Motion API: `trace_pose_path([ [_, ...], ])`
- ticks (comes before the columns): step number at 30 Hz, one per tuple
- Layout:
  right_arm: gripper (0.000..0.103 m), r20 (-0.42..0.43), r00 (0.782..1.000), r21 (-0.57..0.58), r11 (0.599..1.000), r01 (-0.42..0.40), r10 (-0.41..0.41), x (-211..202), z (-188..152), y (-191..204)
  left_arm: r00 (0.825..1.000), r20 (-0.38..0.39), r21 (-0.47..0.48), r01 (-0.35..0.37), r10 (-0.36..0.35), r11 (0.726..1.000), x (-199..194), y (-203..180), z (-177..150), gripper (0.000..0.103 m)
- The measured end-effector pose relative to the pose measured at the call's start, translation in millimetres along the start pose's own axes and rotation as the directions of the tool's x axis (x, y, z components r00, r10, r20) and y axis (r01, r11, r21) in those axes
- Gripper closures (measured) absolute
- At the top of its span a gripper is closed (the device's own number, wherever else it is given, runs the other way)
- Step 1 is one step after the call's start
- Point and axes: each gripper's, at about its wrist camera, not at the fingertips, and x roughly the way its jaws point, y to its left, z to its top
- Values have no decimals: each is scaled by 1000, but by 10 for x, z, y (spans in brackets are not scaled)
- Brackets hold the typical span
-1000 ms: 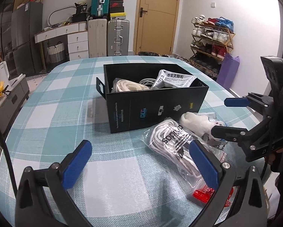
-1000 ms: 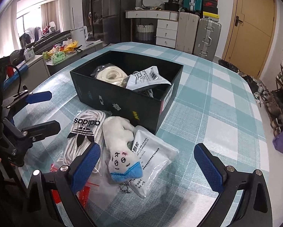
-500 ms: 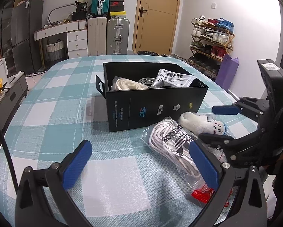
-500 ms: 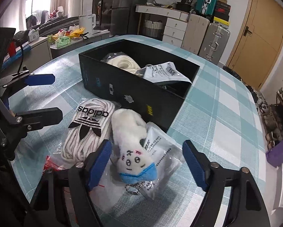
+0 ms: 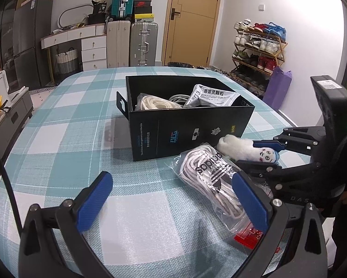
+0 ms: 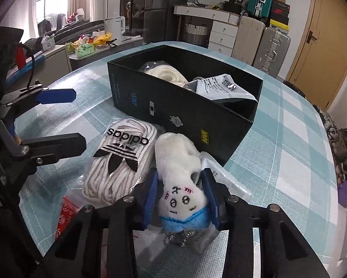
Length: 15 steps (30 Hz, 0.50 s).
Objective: Organize soft objects
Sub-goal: 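Close the right tool on the white plush toy and lift it, then grasp the bagged adidas cord with the left tool while the right tool holds the plush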
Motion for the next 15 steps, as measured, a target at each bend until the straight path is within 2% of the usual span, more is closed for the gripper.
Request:
trace_pose_path([
  [15, 68, 145, 988, 36, 998, -55, 49, -415, 70, -104, 999, -28, 5, -14, 14, 1000, 48, -6, 12, 0],
])
